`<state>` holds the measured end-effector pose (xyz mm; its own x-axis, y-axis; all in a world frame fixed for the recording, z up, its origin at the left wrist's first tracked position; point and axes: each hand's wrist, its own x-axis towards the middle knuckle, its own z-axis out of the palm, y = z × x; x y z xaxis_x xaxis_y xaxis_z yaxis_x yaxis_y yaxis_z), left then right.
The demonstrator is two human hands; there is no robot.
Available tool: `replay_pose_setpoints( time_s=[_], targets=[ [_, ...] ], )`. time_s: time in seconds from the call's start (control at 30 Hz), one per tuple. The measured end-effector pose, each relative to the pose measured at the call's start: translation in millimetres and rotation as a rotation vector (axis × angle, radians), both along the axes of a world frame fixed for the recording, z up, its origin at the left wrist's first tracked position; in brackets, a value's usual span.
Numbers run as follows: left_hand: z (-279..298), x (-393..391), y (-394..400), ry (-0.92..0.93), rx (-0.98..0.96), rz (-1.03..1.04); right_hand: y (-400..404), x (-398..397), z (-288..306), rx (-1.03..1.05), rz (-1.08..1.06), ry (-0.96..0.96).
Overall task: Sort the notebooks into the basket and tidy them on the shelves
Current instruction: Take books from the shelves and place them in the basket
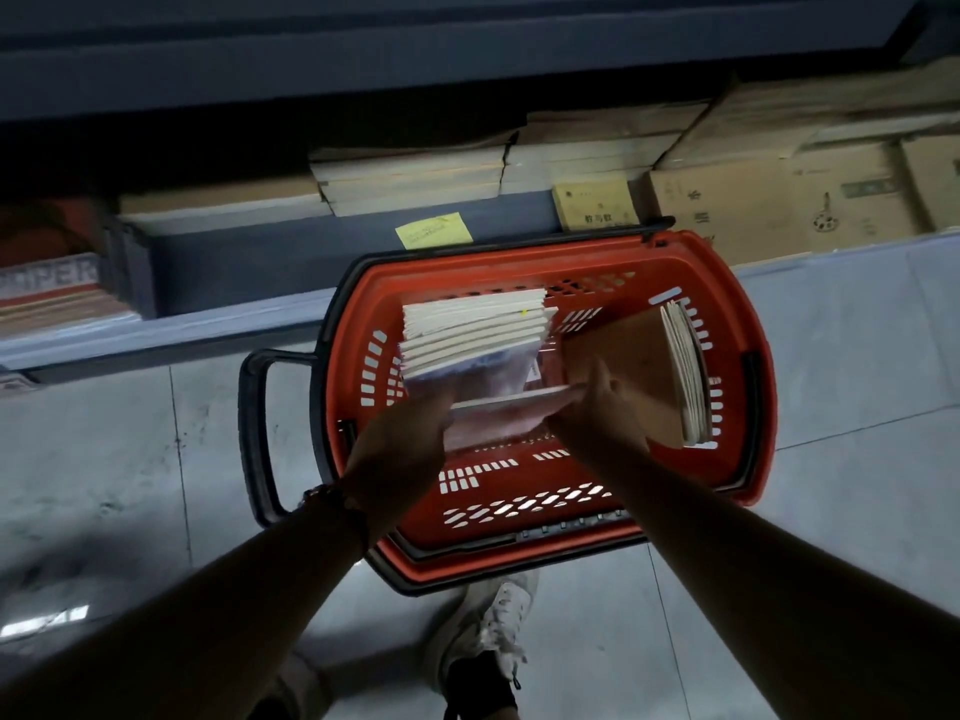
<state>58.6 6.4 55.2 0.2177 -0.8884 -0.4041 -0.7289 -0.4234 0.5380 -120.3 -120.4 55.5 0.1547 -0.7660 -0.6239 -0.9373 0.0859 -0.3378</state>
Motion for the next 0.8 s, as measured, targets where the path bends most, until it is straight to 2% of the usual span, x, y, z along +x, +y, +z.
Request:
replay_pose_setpoints(
  time_s=[0.1,0.17,0.23,0.3,0.53,0.67,0.8],
  targets=[
    [59.6,17.2,-2.3,0.132,-0.089,-0.036,-8.9,-4.8,41.8,0.091,-0.222,-0.140],
    [108.2,32.0,-7.8,0.231,-0.097,-0.031,-11.5,-5.0,75.2,0.152,-0.214,-0.332],
    [151.9,48.7,-10.2,0.314,-0.126,-0.003,-12.1,-4.4,108.8,0.237,-0.138,-0.444],
    [192.8,67.4,-11.7,0.412,-0.163,0.098,-12.4,-1.6,144.8,0.300,-0.108,-0.515],
    [341.4,108.7,3.3,0.771,-0.352,0.492,8.4,29.1,297.7,0.313,-0.166,-0.740],
    [413.8,122.5,43.1,0.912,-0.204,0.448,44.0,57.0,387.5,0.302,-0.169,-0.848],
    [469.8,120.1,91.1,0.917,-0.039,0.466,85.8,85.0,474.5,0.243,-0.190,-0.912]
  ],
)
